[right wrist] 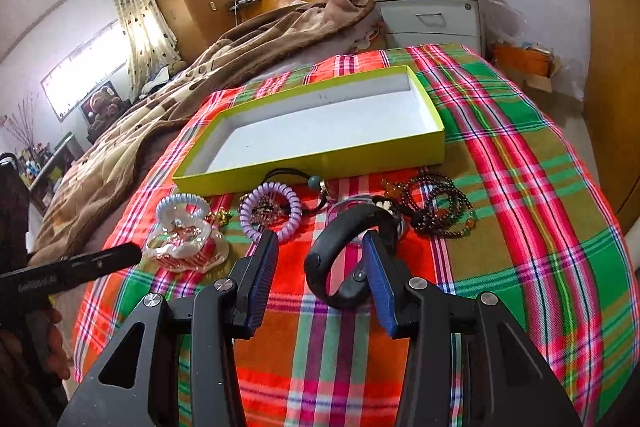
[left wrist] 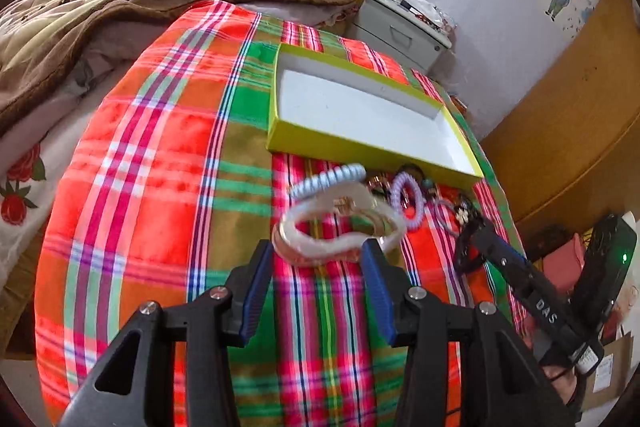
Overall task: Organize jewelry
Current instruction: 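Grasp the clear claw clip with the left gripper while the right grasps the black band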
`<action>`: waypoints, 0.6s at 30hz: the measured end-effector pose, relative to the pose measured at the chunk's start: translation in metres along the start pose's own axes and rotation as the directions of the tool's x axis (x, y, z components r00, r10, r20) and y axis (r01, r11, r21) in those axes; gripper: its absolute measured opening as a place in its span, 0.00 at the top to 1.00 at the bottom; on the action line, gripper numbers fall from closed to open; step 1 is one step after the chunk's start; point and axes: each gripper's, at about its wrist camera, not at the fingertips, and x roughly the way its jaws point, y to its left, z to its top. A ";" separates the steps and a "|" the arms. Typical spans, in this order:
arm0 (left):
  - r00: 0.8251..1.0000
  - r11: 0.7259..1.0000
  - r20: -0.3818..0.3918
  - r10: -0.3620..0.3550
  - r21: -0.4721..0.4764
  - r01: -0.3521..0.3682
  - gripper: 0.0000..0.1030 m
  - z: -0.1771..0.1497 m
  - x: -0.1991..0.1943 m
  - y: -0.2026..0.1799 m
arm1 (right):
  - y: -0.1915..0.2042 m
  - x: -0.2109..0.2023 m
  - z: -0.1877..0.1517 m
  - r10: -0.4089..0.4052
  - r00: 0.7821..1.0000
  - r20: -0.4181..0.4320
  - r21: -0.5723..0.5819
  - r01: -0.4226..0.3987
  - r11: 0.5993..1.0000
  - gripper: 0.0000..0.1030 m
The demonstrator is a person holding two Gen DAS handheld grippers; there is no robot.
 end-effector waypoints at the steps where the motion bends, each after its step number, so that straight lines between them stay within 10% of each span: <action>1: 1.000 1.000 -0.004 0.017 -0.004 -0.017 0.54 0.004 0.003 0.001 | -0.001 0.001 0.001 -0.002 1.000 -0.001 0.002 0.002 1.000 0.57; 18: 0.982 0.974 -0.144 0.121 0.207 -0.090 0.56 0.017 0.044 -0.014 | -0.003 0.026 0.011 0.041 0.998 -0.055 -0.025 -0.042 0.999 0.70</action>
